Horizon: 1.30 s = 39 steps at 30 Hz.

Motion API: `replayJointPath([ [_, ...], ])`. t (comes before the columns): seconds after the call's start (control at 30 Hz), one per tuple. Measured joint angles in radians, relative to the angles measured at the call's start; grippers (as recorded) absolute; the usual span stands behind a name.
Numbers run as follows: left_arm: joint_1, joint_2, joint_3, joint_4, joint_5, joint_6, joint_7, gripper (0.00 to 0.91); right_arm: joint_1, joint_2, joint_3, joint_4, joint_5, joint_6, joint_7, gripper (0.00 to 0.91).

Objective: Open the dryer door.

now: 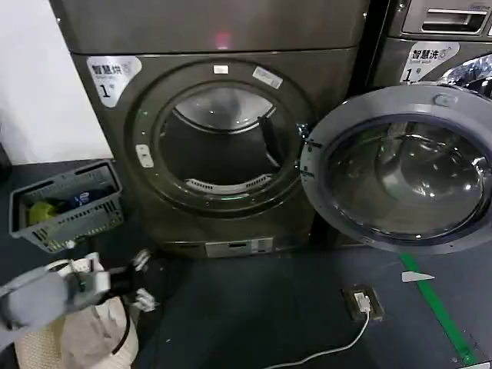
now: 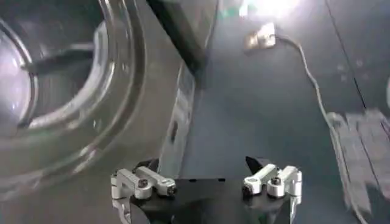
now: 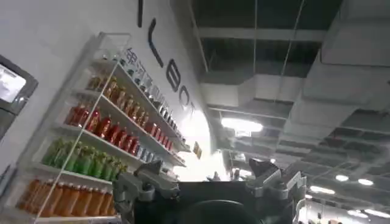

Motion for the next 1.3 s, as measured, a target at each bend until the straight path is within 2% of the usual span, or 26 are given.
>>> replayJointPath([
  [0.27,0.071,0.16,-0.033,-0.023,0.041,-0.027,0.024,0.907,0.006,0.003,0.008,0.005,-0.019,0.006,-0.002,0.907],
  [0.47,0.13,0.241,-0.093,0.019,0.091,-0.04,0.087,0.907,0.018,0.012,0.006,0.008,-0.033,0.006,-0.001,0.907],
  [0.6,0.174,0.252,-0.148,0.051,0.108,-0.058,0.091,0.907,0.027,0.021,-0.006,0.001,-0.059,0.021,0.001,0.907],
  [0.73,0.286,0.274,-0.257,0.087,0.117,-0.064,0.119,0.907,0.03,0.021,-0.006,-0.003,-0.064,0.025,0.001,0.907],
  [0.87,0.352,0.263,-0.303,0.123,0.165,-0.078,0.146,0.907,0.035,0.021,-0.006,-0.005,-0.069,0.025,0.002,0.907],
  [1.3,0.368,0.251,-0.336,0.212,0.33,-0.132,0.211,0.907,0.035,0.021,-0.002,0.002,-0.067,0.027,0.002,0.907],
])
